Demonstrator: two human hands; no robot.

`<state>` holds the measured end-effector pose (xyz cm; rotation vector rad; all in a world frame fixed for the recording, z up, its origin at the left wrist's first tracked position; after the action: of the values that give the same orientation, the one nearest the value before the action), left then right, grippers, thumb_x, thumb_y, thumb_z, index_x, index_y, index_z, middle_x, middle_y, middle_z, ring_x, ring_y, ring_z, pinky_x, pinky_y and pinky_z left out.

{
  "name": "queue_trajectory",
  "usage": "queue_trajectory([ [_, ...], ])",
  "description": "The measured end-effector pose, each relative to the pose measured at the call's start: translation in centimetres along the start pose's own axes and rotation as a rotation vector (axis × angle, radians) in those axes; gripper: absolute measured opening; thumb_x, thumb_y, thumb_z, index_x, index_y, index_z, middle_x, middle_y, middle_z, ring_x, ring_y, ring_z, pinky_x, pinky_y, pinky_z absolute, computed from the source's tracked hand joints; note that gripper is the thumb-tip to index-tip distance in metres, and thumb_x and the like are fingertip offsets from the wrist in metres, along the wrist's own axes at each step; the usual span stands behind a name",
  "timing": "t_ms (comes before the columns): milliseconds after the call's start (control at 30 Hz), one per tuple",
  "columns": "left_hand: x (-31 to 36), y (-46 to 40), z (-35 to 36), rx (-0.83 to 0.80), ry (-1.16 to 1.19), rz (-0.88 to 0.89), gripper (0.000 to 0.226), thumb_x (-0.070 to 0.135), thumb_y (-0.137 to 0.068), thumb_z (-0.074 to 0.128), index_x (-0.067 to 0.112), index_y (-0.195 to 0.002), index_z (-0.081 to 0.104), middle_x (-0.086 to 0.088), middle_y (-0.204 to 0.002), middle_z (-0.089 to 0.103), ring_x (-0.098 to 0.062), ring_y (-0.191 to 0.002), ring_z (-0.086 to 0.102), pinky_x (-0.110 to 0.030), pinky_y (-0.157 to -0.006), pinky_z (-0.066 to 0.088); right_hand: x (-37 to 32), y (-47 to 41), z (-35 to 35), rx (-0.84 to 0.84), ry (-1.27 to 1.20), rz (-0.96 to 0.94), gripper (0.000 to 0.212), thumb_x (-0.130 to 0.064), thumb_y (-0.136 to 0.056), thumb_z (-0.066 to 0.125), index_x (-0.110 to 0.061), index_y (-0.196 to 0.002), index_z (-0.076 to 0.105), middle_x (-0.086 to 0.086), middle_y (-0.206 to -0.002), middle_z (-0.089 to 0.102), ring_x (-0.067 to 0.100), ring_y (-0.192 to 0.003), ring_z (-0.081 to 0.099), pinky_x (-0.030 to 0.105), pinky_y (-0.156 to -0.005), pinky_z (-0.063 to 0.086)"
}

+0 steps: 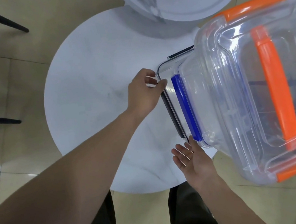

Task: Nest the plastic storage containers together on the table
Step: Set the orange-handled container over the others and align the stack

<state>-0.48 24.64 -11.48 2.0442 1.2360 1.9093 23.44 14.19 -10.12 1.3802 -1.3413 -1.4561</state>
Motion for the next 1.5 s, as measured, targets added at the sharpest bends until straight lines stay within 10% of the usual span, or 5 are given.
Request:
queue_trajectory([
  [333, 0.5, -0.2, 0.7, -0.005, -0.039, -0.027, 0.029, 0.029, -0.08, 0.082, 0.028, -0.098, 0.059, -0.002, -0.083, 0.07, -0.027, -0.073, 0.074, -0.034, -0.062, 0.062, -0.8, -0.7, -1.7, 0.014, 0.105, -0.04, 0.03, -0.036, -0.097, 0.055, -0.012, -0.114, 0.059, 0.009, -0.11, 0.069, 0.025, -0.099, 0.069, 0.034, -0.074, 0.054],
  [633, 1.0, -0.3, 3.2, -0.075, 0.008, -0.084, 0.03, 0.024, -0.082, 0.082, 0.025, -0.097, 0.056, -0.002, -0.075, 0.065, -0.027, -0.067, 0.07, -0.048, -0.068, 0.064, -3.5, -0.6, -3.7, 0.099, 0.184, -0.076, 0.034, -0.038, -0.095, 0.057, -0.011, -0.115, 0.06, 0.009, -0.109, 0.071, 0.027, -0.097, 0.069, 0.037, -0.077, 0.054],
  [800, 2.2, -1.0, 4.0, -0.055, 0.013, -0.092, 0.03, 0.024, -0.08, 0.083, 0.025, -0.095, 0.057, -0.001, -0.075, 0.068, -0.032, -0.073, 0.074, -0.023, -0.046, 0.049, -5.5, -0.7, -3.6, 0.122, 0.176, -0.073, 0.038, -0.036, -0.093, 0.06, -0.007, -0.117, 0.058, 0.01, -0.108, 0.07, 0.027, -0.096, 0.068, 0.042, -0.086, 0.051],
  [1500, 6.9, -5.5, 7.7, -0.057, 0.059, -0.134, 0.031, 0.021, -0.079, 0.083, 0.023, -0.092, 0.056, -0.01, -0.086, 0.075, -0.026, -0.067, 0.072, -0.023, -0.053, 0.048, -12.5, -2.2, -2.3, 0.16, 0.154, -0.05, 0.042, -0.034, -0.091, 0.065, -0.004, -0.12, 0.06, 0.012, -0.11, 0.069, 0.025, -0.095, 0.068, 0.043, -0.086, 0.052],
])
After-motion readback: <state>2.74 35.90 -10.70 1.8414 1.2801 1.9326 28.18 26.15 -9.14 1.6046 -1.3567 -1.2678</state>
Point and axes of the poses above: each hand's wrist, its own y-axis away from the middle knuckle, its own z-axis out of the palm, x = y × z, the point moved 8 cm from there along -y, towards the middle knuckle
